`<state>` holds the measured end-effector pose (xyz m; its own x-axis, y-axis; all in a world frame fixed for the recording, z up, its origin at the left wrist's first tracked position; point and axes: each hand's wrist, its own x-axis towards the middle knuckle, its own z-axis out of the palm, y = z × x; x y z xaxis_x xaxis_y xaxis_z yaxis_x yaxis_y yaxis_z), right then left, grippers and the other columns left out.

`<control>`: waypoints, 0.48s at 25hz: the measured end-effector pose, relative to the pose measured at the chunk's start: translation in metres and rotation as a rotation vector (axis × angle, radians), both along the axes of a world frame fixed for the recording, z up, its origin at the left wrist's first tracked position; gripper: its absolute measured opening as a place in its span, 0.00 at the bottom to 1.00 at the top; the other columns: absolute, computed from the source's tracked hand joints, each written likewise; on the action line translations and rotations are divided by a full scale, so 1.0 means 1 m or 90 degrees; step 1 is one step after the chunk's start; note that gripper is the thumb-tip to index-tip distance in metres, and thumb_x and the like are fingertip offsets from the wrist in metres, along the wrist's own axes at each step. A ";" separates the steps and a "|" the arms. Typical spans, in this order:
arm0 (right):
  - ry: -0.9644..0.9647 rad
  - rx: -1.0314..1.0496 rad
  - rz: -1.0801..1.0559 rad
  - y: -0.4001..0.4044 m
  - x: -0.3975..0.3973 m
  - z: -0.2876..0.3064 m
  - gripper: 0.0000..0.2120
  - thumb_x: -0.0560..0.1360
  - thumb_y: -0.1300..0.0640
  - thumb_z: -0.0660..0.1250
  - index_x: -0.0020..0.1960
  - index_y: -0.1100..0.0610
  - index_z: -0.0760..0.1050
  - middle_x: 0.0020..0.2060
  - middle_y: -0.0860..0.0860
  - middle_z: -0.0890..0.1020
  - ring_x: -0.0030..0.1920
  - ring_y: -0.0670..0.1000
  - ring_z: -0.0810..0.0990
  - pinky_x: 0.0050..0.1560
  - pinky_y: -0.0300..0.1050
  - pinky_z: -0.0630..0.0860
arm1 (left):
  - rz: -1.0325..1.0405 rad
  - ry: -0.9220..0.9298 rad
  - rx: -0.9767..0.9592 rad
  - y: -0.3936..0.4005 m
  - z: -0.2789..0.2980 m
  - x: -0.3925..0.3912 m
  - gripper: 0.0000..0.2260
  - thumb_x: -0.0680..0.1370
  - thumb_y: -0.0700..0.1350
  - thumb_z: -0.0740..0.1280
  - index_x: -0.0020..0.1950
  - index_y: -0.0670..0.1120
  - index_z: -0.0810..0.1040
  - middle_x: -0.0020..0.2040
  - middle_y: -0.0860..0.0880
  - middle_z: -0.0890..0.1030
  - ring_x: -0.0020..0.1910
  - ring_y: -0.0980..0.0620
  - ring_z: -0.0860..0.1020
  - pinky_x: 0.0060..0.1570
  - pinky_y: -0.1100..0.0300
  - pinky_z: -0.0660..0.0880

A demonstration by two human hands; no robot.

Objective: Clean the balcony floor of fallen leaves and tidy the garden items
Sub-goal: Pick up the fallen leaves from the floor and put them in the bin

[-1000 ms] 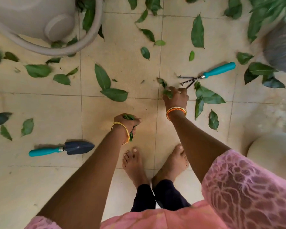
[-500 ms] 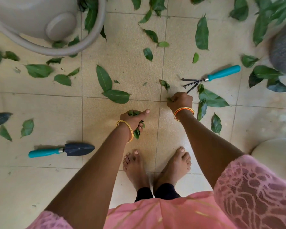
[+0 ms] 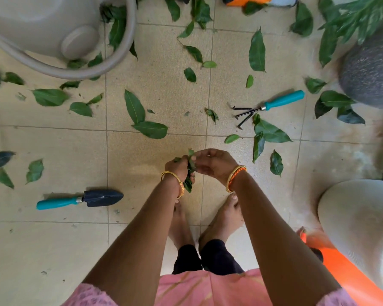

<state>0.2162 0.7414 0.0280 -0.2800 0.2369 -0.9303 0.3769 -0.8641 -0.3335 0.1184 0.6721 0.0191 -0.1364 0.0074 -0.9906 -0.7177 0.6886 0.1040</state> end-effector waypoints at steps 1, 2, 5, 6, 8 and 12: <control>-0.024 0.030 0.007 0.006 0.002 -0.003 0.06 0.71 0.68 0.69 0.42 0.59 0.76 0.42 0.55 0.81 0.42 0.50 0.80 0.46 0.41 0.80 | 0.000 -0.006 0.001 -0.001 -0.001 -0.002 0.14 0.80 0.41 0.60 0.35 0.40 0.70 0.31 0.43 0.71 0.25 0.50 0.67 0.19 0.67 0.66; -0.070 0.077 0.006 0.013 0.005 -0.010 0.06 0.72 0.67 0.69 0.42 0.58 0.76 0.44 0.56 0.81 0.45 0.51 0.79 0.49 0.44 0.80 | -0.001 -0.010 0.002 -0.002 -0.002 -0.004 0.14 0.80 0.41 0.60 0.35 0.41 0.69 0.31 0.44 0.70 0.25 0.51 0.67 0.20 0.67 0.65; -0.330 0.273 0.105 0.032 0.017 -0.041 0.10 0.72 0.60 0.71 0.52 0.57 0.76 0.54 0.56 0.78 0.50 0.55 0.78 0.57 0.48 0.76 | 0.008 0.011 0.014 0.002 -0.009 -0.012 0.13 0.79 0.44 0.63 0.36 0.41 0.69 0.30 0.45 0.70 0.20 0.54 0.68 0.19 0.68 0.65; -0.402 0.311 0.141 0.035 0.019 -0.050 0.15 0.71 0.58 0.71 0.57 0.57 0.74 0.57 0.56 0.75 0.52 0.55 0.77 0.56 0.45 0.74 | 0.010 0.022 0.021 0.004 -0.011 -0.014 0.12 0.78 0.45 0.65 0.37 0.42 0.70 0.29 0.45 0.71 0.19 0.54 0.68 0.19 0.68 0.65; -0.459 0.331 0.150 0.035 0.017 -0.064 0.22 0.72 0.56 0.71 0.64 0.58 0.70 0.61 0.57 0.69 0.55 0.55 0.73 0.55 0.44 0.71 | 0.016 0.021 0.033 0.005 -0.014 -0.018 0.10 0.75 0.46 0.68 0.38 0.42 0.72 0.28 0.46 0.72 0.19 0.54 0.69 0.20 0.67 0.65; -0.477 0.464 0.240 0.033 0.006 -0.086 0.13 0.75 0.64 0.64 0.59 0.64 0.74 0.58 0.62 0.71 0.57 0.62 0.72 0.59 0.49 0.71 | -0.031 -0.010 0.049 0.006 -0.012 -0.031 0.10 0.74 0.42 0.71 0.36 0.40 0.74 0.24 0.46 0.76 0.19 0.54 0.71 0.19 0.68 0.68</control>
